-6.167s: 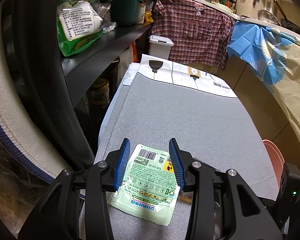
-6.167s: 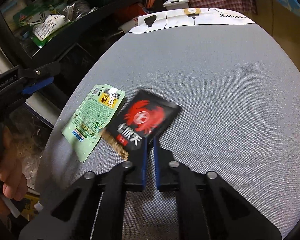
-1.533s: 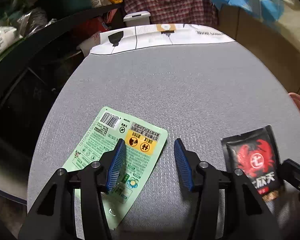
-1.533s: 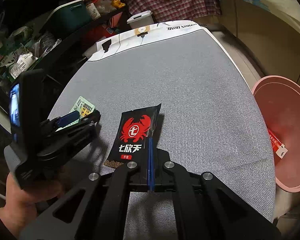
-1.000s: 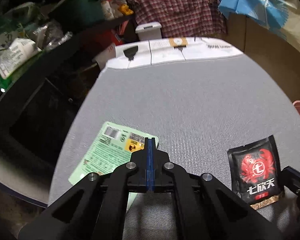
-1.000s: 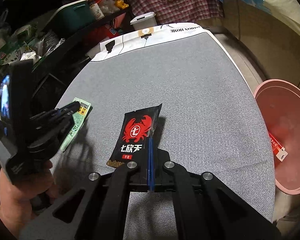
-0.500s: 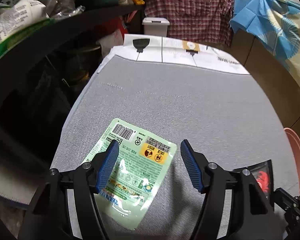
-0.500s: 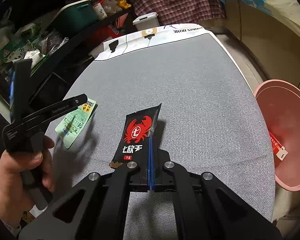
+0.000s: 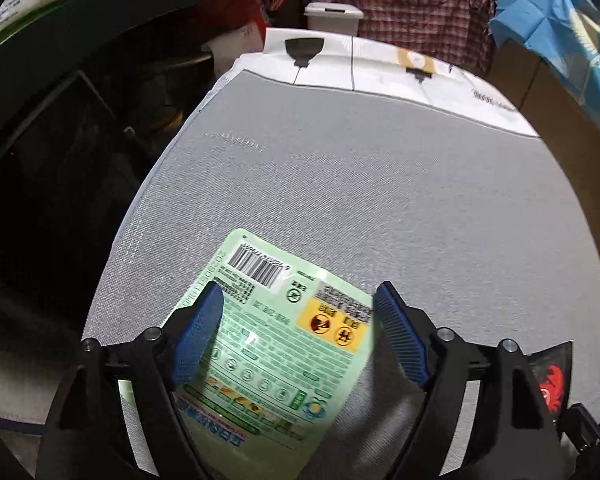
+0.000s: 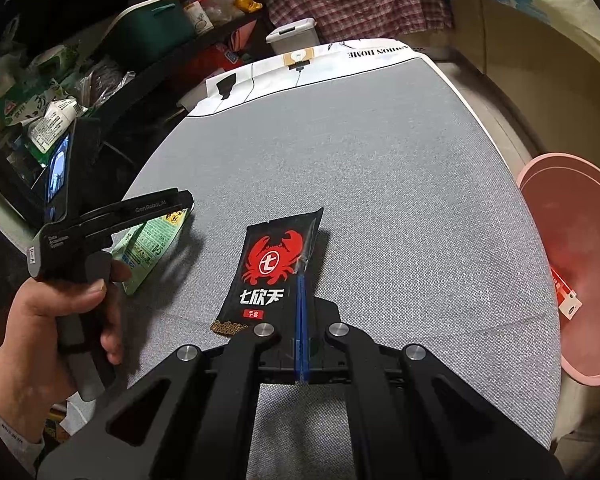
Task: Collect trash
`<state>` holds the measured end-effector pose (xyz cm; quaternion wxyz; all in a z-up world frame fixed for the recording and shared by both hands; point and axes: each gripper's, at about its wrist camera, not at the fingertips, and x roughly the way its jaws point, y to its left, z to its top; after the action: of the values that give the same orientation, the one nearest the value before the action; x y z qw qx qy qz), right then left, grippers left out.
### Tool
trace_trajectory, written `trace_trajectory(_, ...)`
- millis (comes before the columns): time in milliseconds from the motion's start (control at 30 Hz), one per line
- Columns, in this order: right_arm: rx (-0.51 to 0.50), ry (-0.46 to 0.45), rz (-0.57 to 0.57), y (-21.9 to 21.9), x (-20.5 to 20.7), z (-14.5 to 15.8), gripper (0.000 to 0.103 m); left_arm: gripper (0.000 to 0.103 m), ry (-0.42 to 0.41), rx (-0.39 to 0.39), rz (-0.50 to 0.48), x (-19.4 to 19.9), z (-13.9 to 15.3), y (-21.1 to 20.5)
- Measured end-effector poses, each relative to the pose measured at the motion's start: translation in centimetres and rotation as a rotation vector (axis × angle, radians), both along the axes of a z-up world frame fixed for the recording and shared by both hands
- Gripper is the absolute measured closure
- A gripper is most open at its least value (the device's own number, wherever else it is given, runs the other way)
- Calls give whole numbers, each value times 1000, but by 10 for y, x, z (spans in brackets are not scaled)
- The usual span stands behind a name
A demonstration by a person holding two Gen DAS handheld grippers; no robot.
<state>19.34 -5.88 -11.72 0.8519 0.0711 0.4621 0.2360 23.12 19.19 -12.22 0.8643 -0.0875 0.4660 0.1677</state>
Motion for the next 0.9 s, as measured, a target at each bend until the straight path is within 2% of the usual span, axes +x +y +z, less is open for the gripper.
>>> trace_trajectory(67, 1, 3, 0, 1, 1, -1, 103, 20, 3, 4, -1, 0, -3, 0)
trace_trajectory(333, 3, 10, 5, 3, 2, -2, 103, 21, -4, -11, -6, 0, -3, 3)
trace_trajectory(367, 2, 11, 6, 3, 2, -2, 103, 25, -7, -11, -12, 0, -3, 3)
trace_trajectory(400, 2, 11, 5, 3, 2, -2, 103, 40, -13, -8, -18, 0, -1, 2)
trace_trajectory(433, 3, 12, 5, 3, 2, -2, 103, 47, -19, -10, -22, -1, 1, 1)
trace_trajectory(467, 3, 12, 5, 4, 1, -3, 103, 58, -21, -7, -24, -1, 2, 1)
trace_trajectory(533, 2, 10, 5, 4, 1, -3, 103, 70, -27, -4, -18, -4, 2, 2)
trace_trajectory(600, 2, 11, 4, 3, 1, -3, 103, 91, -34, 2, -4, -8, 3, 7)
trace_trajectory(667, 3, 10, 3, 2, 1, -3, 103, 102, -37, -3, -2, -11, 3, 12)
trace_trajectory(800, 3, 3, 3, 1, 0, -1, 103, 103, -60, -23, -34, -19, 3, 12)
trace_trajectory(900, 5, 1, 1, 0, 0, 0, 103, 103, -92, -136, -104, -24, 3, 9)
